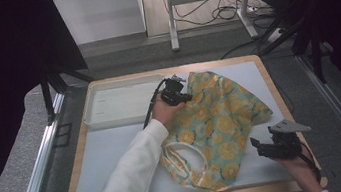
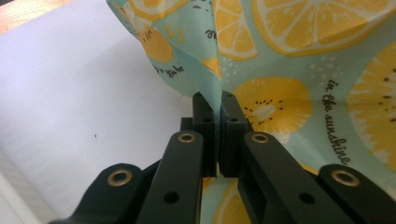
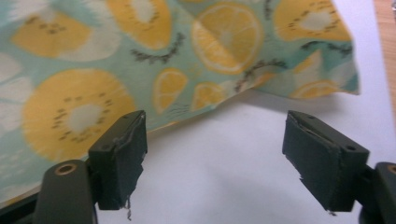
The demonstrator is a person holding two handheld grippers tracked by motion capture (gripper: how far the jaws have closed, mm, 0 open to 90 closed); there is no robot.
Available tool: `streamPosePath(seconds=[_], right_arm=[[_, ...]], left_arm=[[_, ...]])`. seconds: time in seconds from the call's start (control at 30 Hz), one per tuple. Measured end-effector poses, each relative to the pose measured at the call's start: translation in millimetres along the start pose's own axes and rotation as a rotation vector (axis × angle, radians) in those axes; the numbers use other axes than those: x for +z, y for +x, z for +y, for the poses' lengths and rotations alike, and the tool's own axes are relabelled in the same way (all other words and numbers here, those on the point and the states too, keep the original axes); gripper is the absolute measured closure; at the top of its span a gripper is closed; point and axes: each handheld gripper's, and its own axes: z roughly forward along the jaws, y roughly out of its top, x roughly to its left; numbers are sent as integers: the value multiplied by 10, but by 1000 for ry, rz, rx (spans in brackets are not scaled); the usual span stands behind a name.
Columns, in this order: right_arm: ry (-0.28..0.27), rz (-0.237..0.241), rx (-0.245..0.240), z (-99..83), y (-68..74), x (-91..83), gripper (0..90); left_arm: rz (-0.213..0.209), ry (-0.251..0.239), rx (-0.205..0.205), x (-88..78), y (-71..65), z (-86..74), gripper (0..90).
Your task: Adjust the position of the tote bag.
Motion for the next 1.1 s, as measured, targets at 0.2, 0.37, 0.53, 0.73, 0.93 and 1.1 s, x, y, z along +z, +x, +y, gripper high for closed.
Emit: streamPosePath(seconds=[0.2,0.37,0.53,0.73,0.93,1.1], right_arm=[[15,-33,4,147,-130,6,265],[38,-56,-8,276,-249,59,290],[61,-57,0,363,-357,134,300],[76,-75,3,433,-429,206,310],[75,-59,26,479,-472,252,328],[79,-59,15,515,-465,273,328]], left_arm=[[0,-1,-2,-21,8,-1,883],[1,8,7,-40,22,-4,883],[-2,8,5,-31,15,-5,882],[-2,9,7,-42,12,-8,882],[-2,16,13,-53,12,-10,881],[0,14,11,-56,6,-10,881]])
